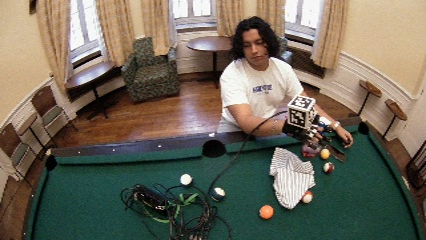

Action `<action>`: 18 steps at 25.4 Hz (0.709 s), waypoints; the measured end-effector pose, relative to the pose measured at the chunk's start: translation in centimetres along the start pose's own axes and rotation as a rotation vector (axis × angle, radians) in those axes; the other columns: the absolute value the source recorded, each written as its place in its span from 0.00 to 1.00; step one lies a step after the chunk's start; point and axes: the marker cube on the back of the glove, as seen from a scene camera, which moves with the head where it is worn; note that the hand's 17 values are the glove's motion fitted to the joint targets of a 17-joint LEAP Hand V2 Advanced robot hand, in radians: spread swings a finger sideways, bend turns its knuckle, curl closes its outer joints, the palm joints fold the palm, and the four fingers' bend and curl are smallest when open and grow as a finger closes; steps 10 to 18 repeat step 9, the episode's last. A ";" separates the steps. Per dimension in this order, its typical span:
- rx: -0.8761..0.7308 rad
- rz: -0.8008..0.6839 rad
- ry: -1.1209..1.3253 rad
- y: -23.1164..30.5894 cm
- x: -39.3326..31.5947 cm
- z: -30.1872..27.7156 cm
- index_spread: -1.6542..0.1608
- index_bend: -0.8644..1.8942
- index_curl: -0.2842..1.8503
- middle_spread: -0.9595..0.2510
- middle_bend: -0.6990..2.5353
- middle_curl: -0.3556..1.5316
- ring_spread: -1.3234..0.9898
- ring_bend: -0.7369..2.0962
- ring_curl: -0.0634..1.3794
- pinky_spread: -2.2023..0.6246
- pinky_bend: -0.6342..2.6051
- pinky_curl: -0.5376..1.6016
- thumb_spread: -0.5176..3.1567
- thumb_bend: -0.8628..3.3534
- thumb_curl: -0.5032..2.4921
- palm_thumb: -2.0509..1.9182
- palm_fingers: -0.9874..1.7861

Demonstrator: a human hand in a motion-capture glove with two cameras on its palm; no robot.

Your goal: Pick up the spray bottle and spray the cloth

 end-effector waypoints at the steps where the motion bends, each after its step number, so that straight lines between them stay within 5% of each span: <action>1: -0.002 0.007 0.000 0.1 0.1 -0.2 0.63 0.36 0.23 0.68 0.28 0.36 0.52 0.38 0.26 0.86 0.35 0.43 0.36 0.19 0.29 0.57 0.44; 18: -0.041 0.050 -0.025 0.7 0.7 -0.8 0.64 0.37 0.23 0.69 0.28 0.36 0.53 0.37 0.26 0.86 0.34 0.42 0.36 0.20 0.29 0.57 0.45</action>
